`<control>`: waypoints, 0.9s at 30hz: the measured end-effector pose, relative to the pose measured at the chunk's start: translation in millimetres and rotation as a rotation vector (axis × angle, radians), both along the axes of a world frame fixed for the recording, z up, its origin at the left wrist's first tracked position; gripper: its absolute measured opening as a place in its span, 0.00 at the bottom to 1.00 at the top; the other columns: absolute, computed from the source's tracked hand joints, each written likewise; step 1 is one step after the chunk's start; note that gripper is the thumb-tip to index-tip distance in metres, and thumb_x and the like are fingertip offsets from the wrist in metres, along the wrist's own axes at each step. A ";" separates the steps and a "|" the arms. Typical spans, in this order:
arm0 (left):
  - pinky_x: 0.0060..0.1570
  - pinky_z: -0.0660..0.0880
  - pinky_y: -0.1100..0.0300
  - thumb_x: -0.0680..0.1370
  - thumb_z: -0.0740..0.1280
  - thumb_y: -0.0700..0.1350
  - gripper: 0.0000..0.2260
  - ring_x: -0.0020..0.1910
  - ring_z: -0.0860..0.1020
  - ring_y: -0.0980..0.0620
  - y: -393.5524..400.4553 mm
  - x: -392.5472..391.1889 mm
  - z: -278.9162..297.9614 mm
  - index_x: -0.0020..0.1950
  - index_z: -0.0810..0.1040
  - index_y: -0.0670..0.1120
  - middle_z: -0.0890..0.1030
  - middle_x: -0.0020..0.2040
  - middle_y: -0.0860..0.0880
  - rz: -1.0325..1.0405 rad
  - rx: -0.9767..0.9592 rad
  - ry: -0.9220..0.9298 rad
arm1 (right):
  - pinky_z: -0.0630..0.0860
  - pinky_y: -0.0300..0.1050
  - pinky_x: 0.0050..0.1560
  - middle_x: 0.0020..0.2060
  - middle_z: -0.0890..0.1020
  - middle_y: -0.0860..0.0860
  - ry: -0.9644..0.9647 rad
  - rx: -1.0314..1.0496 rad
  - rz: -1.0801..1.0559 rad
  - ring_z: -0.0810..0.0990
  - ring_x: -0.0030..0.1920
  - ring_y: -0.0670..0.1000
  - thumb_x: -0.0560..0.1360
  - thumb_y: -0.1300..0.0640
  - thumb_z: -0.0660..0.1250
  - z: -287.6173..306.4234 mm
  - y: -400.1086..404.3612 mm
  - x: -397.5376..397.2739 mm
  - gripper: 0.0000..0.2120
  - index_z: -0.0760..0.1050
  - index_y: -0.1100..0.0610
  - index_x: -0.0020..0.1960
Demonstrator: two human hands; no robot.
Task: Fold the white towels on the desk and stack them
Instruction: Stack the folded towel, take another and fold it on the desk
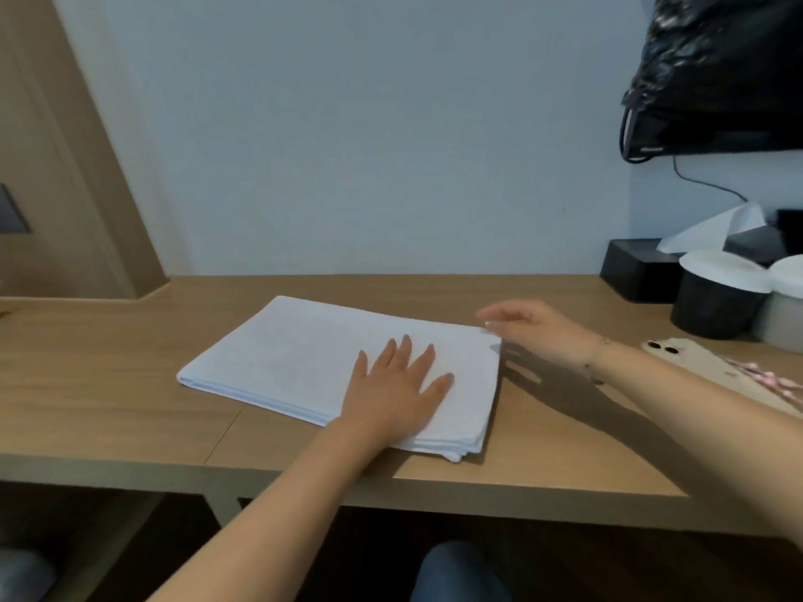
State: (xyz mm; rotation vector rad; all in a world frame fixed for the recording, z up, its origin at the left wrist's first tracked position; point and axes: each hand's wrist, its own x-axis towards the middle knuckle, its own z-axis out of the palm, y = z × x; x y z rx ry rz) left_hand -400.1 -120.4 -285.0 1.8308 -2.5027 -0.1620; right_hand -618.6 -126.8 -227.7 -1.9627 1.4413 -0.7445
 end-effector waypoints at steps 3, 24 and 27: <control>0.75 0.38 0.44 0.78 0.39 0.68 0.30 0.79 0.39 0.52 -4.7 14.5 -7.6 0.79 0.41 0.62 0.39 0.80 0.54 -0.054 0.016 -0.039 | 0.53 0.33 0.68 0.75 0.61 0.44 0.135 0.017 0.173 0.57 0.74 0.43 0.82 0.53 0.57 -21.0 -4.6 4.6 0.19 0.67 0.53 0.73; 0.71 0.60 0.64 0.76 0.68 0.58 0.24 0.73 0.63 0.64 130.1 110.1 -17.1 0.72 0.69 0.60 0.67 0.73 0.64 -0.304 -0.310 0.334 | 0.53 0.26 0.67 0.71 0.57 0.28 0.229 0.025 0.356 0.56 0.69 0.29 0.69 0.38 0.70 -48.2 39.6 11.0 0.37 0.59 0.38 0.74; 0.64 0.72 0.60 0.78 0.66 0.50 0.17 0.65 0.73 0.60 130.8 114.3 -22.2 0.68 0.75 0.54 0.76 0.66 0.58 -0.262 -0.451 0.381 | 0.53 0.35 0.73 0.72 0.58 0.29 0.203 -0.023 0.364 0.55 0.72 0.32 0.65 0.35 0.70 -54.4 52.9 14.6 0.39 0.60 0.35 0.73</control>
